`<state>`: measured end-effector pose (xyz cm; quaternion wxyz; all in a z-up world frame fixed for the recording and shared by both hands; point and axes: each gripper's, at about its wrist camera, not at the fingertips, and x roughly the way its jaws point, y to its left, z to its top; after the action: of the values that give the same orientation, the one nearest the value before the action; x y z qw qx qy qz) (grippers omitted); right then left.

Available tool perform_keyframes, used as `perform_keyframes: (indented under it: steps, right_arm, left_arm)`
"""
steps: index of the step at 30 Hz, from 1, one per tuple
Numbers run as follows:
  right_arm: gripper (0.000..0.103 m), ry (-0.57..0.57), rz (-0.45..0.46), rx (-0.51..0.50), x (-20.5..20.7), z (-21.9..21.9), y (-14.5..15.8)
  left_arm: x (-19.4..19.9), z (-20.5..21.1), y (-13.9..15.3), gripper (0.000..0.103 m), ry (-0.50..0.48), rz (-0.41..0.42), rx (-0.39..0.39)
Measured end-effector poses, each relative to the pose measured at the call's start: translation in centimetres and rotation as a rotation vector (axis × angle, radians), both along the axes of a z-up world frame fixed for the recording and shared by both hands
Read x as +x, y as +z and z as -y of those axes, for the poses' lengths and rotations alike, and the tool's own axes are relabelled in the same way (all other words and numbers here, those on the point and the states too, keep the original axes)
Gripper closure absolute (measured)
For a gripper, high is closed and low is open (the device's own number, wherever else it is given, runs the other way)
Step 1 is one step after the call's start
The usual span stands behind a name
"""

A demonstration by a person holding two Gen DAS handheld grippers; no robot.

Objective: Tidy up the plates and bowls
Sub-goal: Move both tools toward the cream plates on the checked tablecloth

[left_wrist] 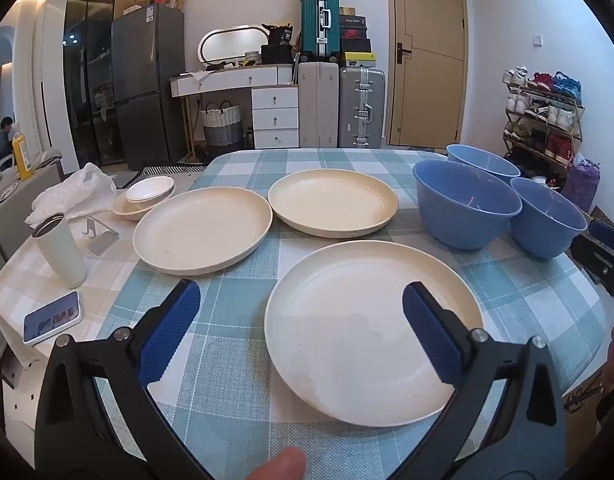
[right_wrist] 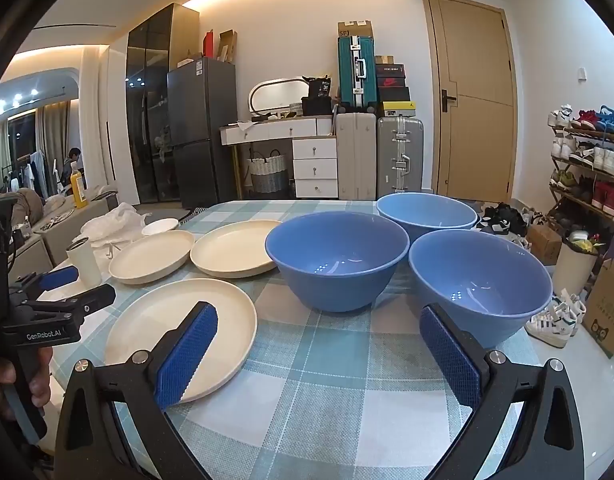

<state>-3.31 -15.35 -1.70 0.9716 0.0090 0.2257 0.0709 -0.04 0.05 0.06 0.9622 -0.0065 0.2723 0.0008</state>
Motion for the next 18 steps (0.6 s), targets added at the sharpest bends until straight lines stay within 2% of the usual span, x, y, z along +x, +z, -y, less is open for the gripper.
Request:
perform_keyframes:
  steps: [3,4,18]
  right_arm:
    - [0.000,-0.002,-0.015,0.001,0.0,0.0,0.0]
    - [0.000,-0.001,-0.015,0.002,0.1,0.1,0.0]
    - [0.000,-0.005,-0.010,-0.001,0.2,0.0,-0.2]
  left_arm:
    - [0.1,-0.3,0.1,0.002,-0.007,0.002,-0.004]
    - [-0.4,0.2,0.2,0.002,-0.003,0.023,0.030]
    - [-0.6,-0.2,1.0,0.002,0.006,0.024,0.023]
